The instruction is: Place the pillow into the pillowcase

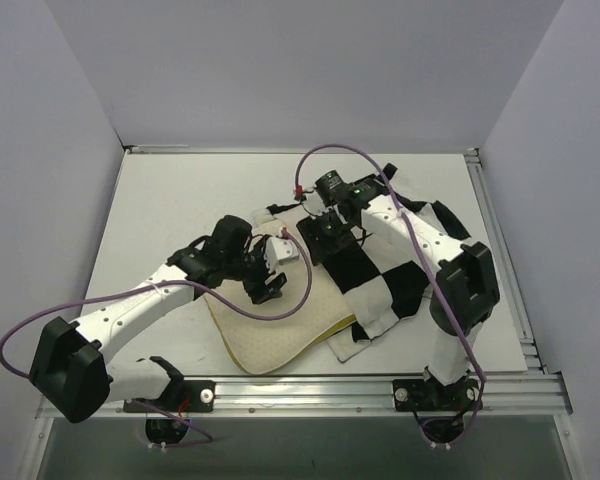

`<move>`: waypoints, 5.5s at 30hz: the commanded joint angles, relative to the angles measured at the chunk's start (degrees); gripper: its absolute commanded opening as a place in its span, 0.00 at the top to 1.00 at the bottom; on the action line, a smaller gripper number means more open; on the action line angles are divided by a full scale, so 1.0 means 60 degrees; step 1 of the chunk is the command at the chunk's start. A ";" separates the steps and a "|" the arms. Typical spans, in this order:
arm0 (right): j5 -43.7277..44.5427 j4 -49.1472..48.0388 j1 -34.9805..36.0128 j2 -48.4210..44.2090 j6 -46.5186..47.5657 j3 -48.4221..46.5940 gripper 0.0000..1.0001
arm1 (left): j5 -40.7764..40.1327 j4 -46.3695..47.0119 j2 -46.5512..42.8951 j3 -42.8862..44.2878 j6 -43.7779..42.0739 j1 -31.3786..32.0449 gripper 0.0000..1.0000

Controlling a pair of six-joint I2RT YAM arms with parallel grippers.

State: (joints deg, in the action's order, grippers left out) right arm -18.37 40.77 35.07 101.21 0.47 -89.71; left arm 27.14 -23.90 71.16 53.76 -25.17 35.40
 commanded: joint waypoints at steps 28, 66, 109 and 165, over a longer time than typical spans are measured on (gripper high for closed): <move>-0.8439 -0.3441 0.1128 -0.0388 -0.4315 -0.0709 1.00 | 0.2012 0.6473 0.1119 -0.1138 1.0974 -0.2442 1.00; 0.0617 -0.0525 -0.2548 0.1849 0.1240 0.0136 0.46 | -0.1915 -0.0763 0.1704 -0.1710 -0.1521 0.1952 0.53; -0.8570 -0.0617 -0.1743 -0.4436 0.0312 0.6983 1.00 | 0.0723 0.6078 0.5117 0.3200 0.9189 0.0135 1.00; -0.0659 0.4191 -0.2571 -0.3316 0.3660 0.2686 0.17 | 0.3217 0.1915 0.2437 0.1191 0.4571 -0.1636 0.05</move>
State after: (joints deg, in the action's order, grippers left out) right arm -18.59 57.76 12.49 85.34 24.80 -76.84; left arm 54.00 -24.93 86.80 61.17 -9.06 31.22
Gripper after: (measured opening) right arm 0.828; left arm 0.933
